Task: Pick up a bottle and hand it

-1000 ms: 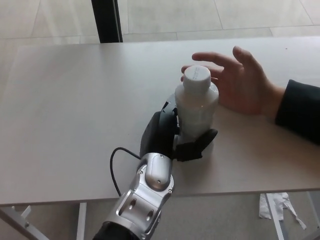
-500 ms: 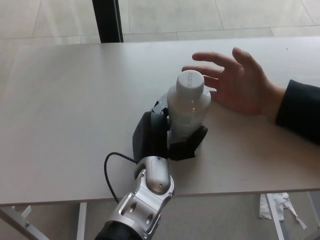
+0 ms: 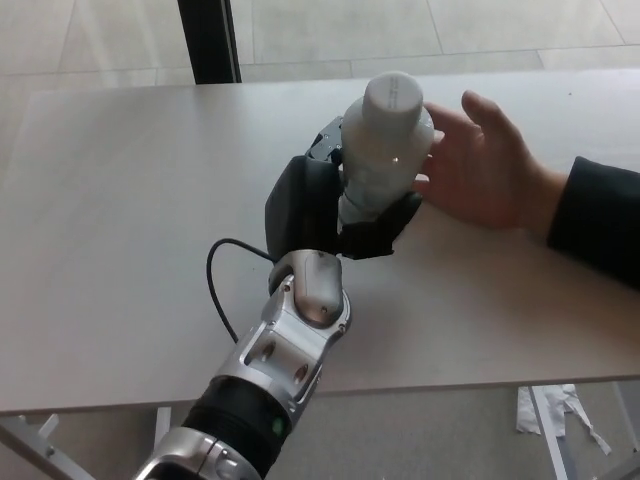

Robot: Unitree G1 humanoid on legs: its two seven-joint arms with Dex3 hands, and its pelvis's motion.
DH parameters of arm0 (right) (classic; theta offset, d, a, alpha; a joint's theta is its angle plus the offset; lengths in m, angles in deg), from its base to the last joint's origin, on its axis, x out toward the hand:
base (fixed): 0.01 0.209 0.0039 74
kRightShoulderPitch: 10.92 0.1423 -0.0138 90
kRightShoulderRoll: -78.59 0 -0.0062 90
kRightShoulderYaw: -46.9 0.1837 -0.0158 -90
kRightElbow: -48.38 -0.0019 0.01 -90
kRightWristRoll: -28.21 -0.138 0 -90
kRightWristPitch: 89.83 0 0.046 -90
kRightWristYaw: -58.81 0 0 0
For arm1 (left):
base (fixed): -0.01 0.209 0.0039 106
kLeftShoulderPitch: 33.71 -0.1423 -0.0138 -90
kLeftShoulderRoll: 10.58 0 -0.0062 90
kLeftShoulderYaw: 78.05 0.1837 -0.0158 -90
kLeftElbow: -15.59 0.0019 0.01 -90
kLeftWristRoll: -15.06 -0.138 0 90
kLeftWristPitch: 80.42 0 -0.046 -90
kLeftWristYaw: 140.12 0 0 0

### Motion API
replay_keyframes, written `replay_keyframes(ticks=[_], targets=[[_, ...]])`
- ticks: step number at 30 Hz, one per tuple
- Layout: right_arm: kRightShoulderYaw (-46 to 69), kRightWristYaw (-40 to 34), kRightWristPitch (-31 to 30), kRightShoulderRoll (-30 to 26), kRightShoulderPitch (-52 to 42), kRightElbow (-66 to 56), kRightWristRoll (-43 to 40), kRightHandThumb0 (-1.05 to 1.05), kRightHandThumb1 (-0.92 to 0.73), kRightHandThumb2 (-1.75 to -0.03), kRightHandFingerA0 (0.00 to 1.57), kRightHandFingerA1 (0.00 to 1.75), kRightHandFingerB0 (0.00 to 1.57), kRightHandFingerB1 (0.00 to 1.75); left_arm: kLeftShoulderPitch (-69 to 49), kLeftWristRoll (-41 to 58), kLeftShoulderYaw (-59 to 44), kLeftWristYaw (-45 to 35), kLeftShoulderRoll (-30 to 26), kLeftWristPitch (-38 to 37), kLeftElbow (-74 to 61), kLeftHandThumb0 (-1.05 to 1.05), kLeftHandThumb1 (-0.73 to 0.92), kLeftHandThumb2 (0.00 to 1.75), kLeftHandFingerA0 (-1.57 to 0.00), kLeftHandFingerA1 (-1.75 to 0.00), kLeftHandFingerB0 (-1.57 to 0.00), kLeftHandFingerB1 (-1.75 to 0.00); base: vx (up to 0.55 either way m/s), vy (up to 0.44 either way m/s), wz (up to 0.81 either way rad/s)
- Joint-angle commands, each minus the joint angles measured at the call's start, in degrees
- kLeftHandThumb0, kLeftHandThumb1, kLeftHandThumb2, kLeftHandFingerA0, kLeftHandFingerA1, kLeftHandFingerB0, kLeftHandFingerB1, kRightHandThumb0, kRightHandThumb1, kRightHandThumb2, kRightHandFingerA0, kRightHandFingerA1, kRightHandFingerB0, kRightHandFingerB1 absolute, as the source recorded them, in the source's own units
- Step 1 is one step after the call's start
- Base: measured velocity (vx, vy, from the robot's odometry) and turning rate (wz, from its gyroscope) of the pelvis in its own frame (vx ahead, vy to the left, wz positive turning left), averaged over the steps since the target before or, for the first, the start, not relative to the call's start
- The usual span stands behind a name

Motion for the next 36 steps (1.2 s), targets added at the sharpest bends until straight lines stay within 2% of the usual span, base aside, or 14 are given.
replay_keyframes(ticks=[1, 7, 11, 14, 18, 19, 21, 22, 27, 28, 29, 30, 32, 36], targets=[[0.3, 0.2, 2.5, -0.6, 0.7, 1.0, 0.1, -0.50, -0.41, -0.75, 0.38, 0.56, 0.32, 0.45, 14.6, 0.4, -0.2, -2.1, 7.5, 2.7, 7.2, -0.14, 0.61, 1.01, -0.87, -1.75, -0.76, -1.56, 0.00, 0.000, 0.00], [-0.7, -1.1, -1.3, -0.7, 0.9, -1.7, 0.1, -0.45, -0.52, -0.56, 0.44, 0.46, 0.41, 0.33, 21.0, 0.2, 0.4, -2.5, 11.3, 5.3, 13.4, -0.16, 0.67, 0.88, -0.83, -1.75, -0.75, -1.51, 0.00, 0.000, 0.00], [-1.2, -1.1, -2.1, 0.4, 1.0, -3.4, -1.1, -0.51, -0.40, -0.74, 0.38, 0.53, 0.34, 0.45, 21.0, -0.7, 1.5, -2.8, 11.6, 7.2, 15.9, -0.17, 0.74, 0.76, -0.81, -1.75, -0.72, -1.50, 0.00, 0.000, 0.00], [-1.7, -1.5, -3.8, 1.1, -0.1, -6.2, -1.5, -0.48, -0.40, -0.74, 0.41, 0.54, 0.36, 0.46, 21.5, -0.4, 1.0, -1.1, 12.6, 9.9, 18.0, -0.19, 0.74, 0.70, -0.86, -1.61, -0.78, -1.07, 0.00, 0.000, 0.00], [-2.5, -3.8, -5.3, 1.2, -0.1, -8.0, 0.0, -0.51, -0.40, -0.75, 0.42, 0.52, 0.37, 0.47, 24.3, 1.9, -1.4, 1.4, 14.8, 9.3, 20.5, -0.15, 0.71, 0.77, -0.90, -1.62, -0.79, -1.28, 0.00, 0.000, 0.00], [-2.5, -3.0, -5.0, 1.5, 0.1, -8.2, -0.8, -0.49, -0.40, -0.75, 0.41, 0.53, 0.37, 0.46, 25.7, 2.6, -1.8, 1.1, 16.1, 8.9, 21.1, -0.24, 0.74, 0.63, -0.77, -1.03, -0.75, -0.67, 0.00, 0.000, 0.00], [-2.6, -2.7, -4.3, 1.3, 0.4, -7.3, -0.3, -0.44, -0.51, -0.56, 0.48, 0.44, 0.44, 0.35, 26.5, 2.5, -1.7, 1.0, 16.7, 8.8, 21.4, -0.26, 0.73, 0.66, -0.73, -1.40, -0.76, -0.85, 0.00, 0.000, 0.00], [-2.6, -3.0, -4.6, 1.3, 0.6, -6.8, -0.3, -0.52, -0.40, -0.75, 0.43, 0.52, 0.38, 0.47, 27.9, 2.4, -1.4, 0.7, 18.1, 8.8, 21.9, -0.26, 0.77, 0.67, -0.79, -1.62, -0.74, -1.10, 0.00, 0.000, 0.00], [-2.9, -2.6, -4.2, 1.1, 1.1, -5.1, -0.3, -0.52, -0.40, -0.75, 0.42, 0.52, 0.37, 0.47, 30.4, 3.6, -2.1, -0.3, 20.1, 8.0, 22.2, -0.23, 0.72, 0.63, -0.80, -1.50, -0.72, -0.72, 0.00, 0.000, 0.00], [-3.2, -2.8, -3.8, 1.0, 0.8, -5.1, 0.6, -0.53, -0.40, -0.76, 0.42, 0.53, 0.36, 0.46, 30.9, 3.6, -2.0, -1.2, 20.3, 8.3, 22.4, -0.15, 0.76, 0.65, -0.84, -1.68, -0.64, -1.23, 0.00, 0.000, 0.00], [-3.3, -2.2, -3.7, 0.9, 0.4, -5.1, 0.4, -0.52, -0.41, -0.76, 0.42, 0.53, 0.35, 0.46, 31.2, 3.8, -2.0, -2.4, 20.3, 8.3, 22.6, -0.30, 0.60, 0.96, -1.07, -1.32, -0.78, -1.07, 0.00, 0.000, 0.00], [-3.6, -3.3, -4.4, 1.1, 0.0, -6.3, 1.1, -0.54, -0.41, -0.77, 0.49, 0.55, 0.36, 0.47, 32.1, 4.3, -2.0, -4.7, 20.1, 8.9, 22.4, -0.21, 0.80, 0.63, -0.83, -1.73, -0.69, -1.33, 0.00, 0.000, 0.00], [-3.8, -3.0, -4.5, 0.9, -0.2, -6.7, 0.8, -0.48, -0.51, -0.56, 0.49, 0.44, 0.41, 0.34, 32.6, 4.9, -2.6, -5.0, 20.2, 9.2, 22.6, -0.24, 0.80, 0.62, -0.77, -1.69, -0.70, -0.93, 0.00, 0.000, 0.00], [-4.0, -3.4, -5.9, 1.3, -0.4, -8.4, -0.3, -0.52, -0.40, -0.75, 0.41, 0.52, 0.37, 0.47, 32.2, 4.3, -1.9, -4.8, 20.6, 8.6, 22.9, -0.24, 0.76, 0.65, -0.84, -1.50, -0.73, -0.71, 0.00, 0.000, 0.00]])
